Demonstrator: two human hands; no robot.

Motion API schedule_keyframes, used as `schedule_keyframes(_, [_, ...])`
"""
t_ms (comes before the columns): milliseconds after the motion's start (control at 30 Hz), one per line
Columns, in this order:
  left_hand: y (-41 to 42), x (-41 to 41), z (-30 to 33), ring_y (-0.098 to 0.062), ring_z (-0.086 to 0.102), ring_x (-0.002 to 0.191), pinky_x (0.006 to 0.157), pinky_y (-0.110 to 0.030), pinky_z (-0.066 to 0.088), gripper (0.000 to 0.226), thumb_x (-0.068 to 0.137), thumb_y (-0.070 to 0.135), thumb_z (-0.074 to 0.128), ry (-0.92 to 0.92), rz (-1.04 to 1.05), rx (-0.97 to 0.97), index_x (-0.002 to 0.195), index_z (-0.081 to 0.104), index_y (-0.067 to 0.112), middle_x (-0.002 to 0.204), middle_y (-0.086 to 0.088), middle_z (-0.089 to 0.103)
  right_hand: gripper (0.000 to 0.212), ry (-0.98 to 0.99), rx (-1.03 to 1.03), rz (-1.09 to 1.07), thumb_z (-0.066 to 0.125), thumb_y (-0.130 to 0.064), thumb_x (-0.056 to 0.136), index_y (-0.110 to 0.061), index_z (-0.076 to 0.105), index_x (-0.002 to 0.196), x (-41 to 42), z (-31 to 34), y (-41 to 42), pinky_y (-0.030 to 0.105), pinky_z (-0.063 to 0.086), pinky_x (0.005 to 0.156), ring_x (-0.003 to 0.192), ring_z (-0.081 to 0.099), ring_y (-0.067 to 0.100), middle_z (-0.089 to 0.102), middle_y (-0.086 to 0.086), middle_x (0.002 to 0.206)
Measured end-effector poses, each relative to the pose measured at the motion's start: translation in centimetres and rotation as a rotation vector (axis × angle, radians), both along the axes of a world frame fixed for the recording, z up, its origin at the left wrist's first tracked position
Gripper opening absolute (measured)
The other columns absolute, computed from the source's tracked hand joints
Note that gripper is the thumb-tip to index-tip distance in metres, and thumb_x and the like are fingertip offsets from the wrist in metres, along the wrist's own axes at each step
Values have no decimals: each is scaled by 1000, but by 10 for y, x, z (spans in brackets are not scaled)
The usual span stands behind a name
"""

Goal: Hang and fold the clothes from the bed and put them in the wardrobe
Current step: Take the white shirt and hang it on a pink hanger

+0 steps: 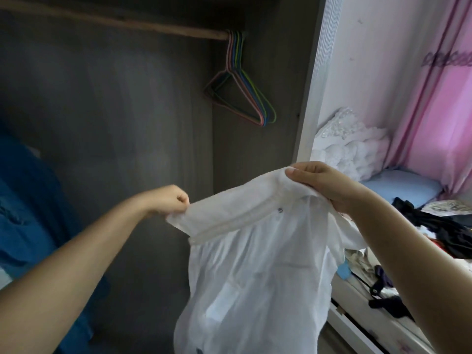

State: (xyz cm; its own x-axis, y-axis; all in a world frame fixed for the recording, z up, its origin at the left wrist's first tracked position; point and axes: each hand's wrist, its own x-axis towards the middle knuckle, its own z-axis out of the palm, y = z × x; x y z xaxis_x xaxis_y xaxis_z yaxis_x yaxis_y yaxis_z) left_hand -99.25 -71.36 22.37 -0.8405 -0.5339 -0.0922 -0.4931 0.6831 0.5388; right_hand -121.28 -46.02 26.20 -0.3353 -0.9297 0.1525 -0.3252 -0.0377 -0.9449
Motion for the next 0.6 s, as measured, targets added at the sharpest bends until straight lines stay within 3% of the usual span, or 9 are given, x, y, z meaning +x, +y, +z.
schedule_keyframes(67, [11, -10, -17, -16, 51, 69, 61, -22, 39, 22, 85, -6, 50, 119, 60, -84, 77, 62, 11, 74, -5, 59, 26, 49, 5, -3, 54, -31, 96, -17, 76, 89, 5, 2, -6, 33, 57, 70, 75, 68, 22, 71, 11, 83])
schedule_keyframes(133, [37, -25, -30, -18, 56, 83, 73, -21, 43, 17, 87, -3, 52, 437, -4, -59, 93, 61, 10, 91, -6, 61, 26, 77, 25, -10, 54, -30, 97, -19, 76, 90, 10, 4, -13, 35, 57, 73, 78, 68, 23, 72, 9, 86])
schedule_keyframes(200, [69, -38, -43, -10, 59, 91, 79, -15, 46, 14, 90, 16, 57, 621, -131, 38, 104, 57, 17, 103, 1, 61, 27, 96, 54, -13, 53, -29, 97, -21, 76, 86, 16, 6, -20, 34, 55, 72, 78, 68, 22, 72, 7, 84])
schedule_keyframes(300, [106, -54, -64, -4, 58, 97, 82, -25, 50, 37, 84, 49, 57, 526, -197, 41, 115, 48, 31, 109, 13, 58, 29, 71, 48, -1, 54, -27, 97, -18, 75, 80, 22, 8, -25, 30, 53, 65, 69, 68, 16, 70, 4, 75])
schedule_keyframes(433, [119, -74, -81, -12, 61, 96, 79, -25, 49, 57, 89, 32, 53, 456, -127, 140, 141, 29, 37, 110, 7, 62, 29, 41, 62, -17, 56, -34, 95, -22, 77, 80, 21, 15, -20, 27, 54, 61, 69, 70, 17, 72, 4, 76])
schedule_keyframes(500, [112, -78, -82, -16, 63, 85, 73, -28, 52, 54, 87, 20, 53, 469, -36, 130, 138, 37, 30, 95, 2, 63, 28, 9, 57, -51, 56, -32, 95, -22, 78, 81, 13, 16, -14, 28, 55, 63, 70, 71, 17, 73, 4, 78])
schedule_keyframes(600, [90, -73, -79, -8, 67, 82, 73, -29, 56, 24, 84, 14, 60, 473, -72, 232, 104, 61, 27, 88, 10, 69, 28, -60, 29, -115, 54, -22, 96, -21, 78, 82, -1, 17, -4, 28, 56, 64, 75, 71, 18, 74, 6, 83])
